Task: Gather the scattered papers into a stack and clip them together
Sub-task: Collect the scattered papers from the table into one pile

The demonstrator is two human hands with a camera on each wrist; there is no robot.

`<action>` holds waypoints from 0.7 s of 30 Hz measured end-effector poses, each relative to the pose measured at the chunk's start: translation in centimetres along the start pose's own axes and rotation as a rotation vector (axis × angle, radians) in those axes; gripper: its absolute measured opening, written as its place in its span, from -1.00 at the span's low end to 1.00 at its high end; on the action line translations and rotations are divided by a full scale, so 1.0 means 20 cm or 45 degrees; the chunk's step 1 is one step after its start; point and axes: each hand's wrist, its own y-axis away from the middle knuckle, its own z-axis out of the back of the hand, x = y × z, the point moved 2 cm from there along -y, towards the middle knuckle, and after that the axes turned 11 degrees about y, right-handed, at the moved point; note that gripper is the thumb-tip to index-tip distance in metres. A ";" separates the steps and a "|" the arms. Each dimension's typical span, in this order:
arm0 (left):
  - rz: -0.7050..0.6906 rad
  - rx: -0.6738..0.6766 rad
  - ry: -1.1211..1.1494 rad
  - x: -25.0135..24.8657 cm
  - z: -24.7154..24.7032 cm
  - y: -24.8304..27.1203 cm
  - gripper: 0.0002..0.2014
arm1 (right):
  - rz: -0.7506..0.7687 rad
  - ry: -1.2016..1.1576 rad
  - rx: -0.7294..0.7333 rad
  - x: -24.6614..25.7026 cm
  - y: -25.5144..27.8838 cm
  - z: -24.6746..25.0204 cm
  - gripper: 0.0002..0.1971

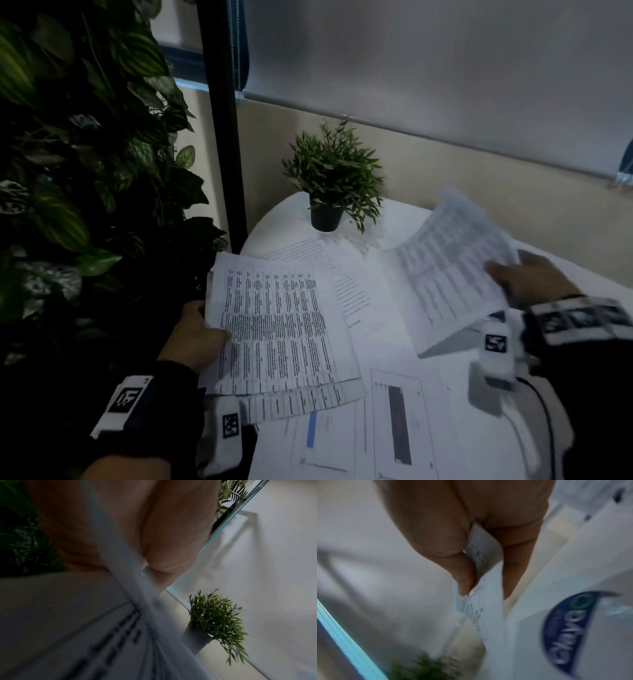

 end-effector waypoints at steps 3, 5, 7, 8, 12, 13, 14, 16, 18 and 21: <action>-0.069 0.036 0.089 -0.02 -0.01 0.01 -0.14 | 0.311 -0.755 0.089 0.12 0.22 0.13 -0.69; -0.105 0.040 0.157 0.00 -0.03 -0.02 -0.19 | 0.346 -0.974 0.254 0.18 0.29 0.02 -0.56; -0.110 0.002 0.190 0.00 -0.05 -0.04 -0.41 | 0.274 -0.943 0.395 0.24 0.33 -0.23 -0.59; -0.088 -0.020 0.248 0.00 -0.06 -0.06 -0.60 | 0.260 -0.852 0.439 0.28 0.35 -0.37 -0.65; 0.117 0.078 0.752 0.01 -0.08 -0.04 -0.26 | 0.187 -0.318 0.513 0.32 0.44 -0.73 -0.78; 0.138 0.114 0.818 0.00 -0.08 -0.03 -0.17 | 0.191 -0.195 0.528 0.34 0.47 -0.77 -0.73; 0.154 0.155 0.848 0.01 -0.09 -0.02 -0.18 | 0.224 -0.083 0.573 0.35 0.49 -0.80 -0.68; 0.093 0.184 0.684 0.00 -0.10 -0.01 -0.37 | 0.286 0.085 0.773 0.38 0.50 -0.79 -0.54; -0.006 0.014 0.336 0.02 -0.09 -0.03 -0.49 | 0.310 0.284 0.844 0.39 0.42 -0.76 -0.32; -0.102 -0.052 0.239 0.00 -0.07 0.00 -0.33 | 0.270 0.624 0.399 0.41 0.18 -0.73 -0.16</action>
